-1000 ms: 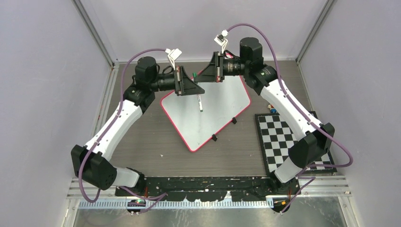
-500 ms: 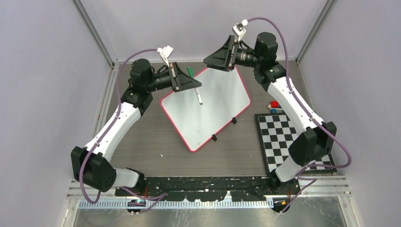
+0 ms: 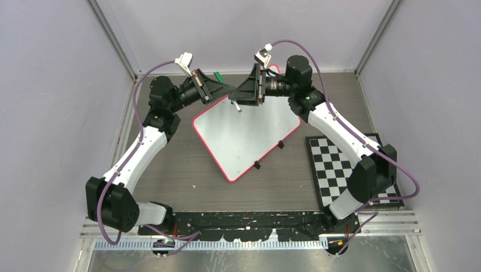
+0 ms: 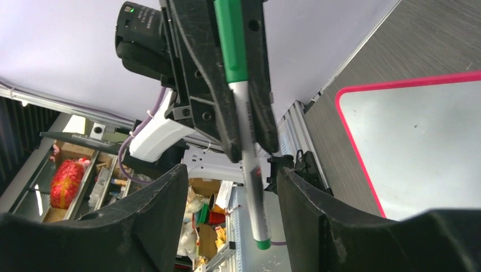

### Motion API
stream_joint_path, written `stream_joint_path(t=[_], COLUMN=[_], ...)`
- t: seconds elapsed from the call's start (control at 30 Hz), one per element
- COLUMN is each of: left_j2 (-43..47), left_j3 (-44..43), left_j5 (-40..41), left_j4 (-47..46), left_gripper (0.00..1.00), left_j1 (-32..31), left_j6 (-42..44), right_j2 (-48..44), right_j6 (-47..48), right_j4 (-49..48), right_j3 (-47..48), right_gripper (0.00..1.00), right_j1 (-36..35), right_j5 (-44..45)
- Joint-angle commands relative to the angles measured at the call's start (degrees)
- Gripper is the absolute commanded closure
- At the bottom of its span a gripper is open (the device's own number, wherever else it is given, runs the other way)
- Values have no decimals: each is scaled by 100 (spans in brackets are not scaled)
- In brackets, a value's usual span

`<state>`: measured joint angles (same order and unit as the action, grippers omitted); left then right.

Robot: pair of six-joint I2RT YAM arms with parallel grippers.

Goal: Write a sentence on the whiteboard
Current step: Pass from the left arm to the right

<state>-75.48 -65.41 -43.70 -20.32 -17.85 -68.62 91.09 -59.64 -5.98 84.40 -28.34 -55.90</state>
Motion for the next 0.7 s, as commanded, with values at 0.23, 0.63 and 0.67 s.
stream_joint_path(t=[0.23,0.63,0.67], left_j2=[153,428,418], left_j3=[179,-547,-736], left_j5=[202,-1027,-1197], left_j4=[-892,1700,2307], left_gripper=[100,36,33], left_j1=[150,374,443], left_j6=[-557,1549,1997], right_j2=[-148,-354,-403], right_j6=[470,2452,2881], right_j4=[154,2624,3136], right_j3=[281,707,745], right_gripper=[57,100,100], right_j1=[-193,185,242], right_j5=[-181,-512,-600])
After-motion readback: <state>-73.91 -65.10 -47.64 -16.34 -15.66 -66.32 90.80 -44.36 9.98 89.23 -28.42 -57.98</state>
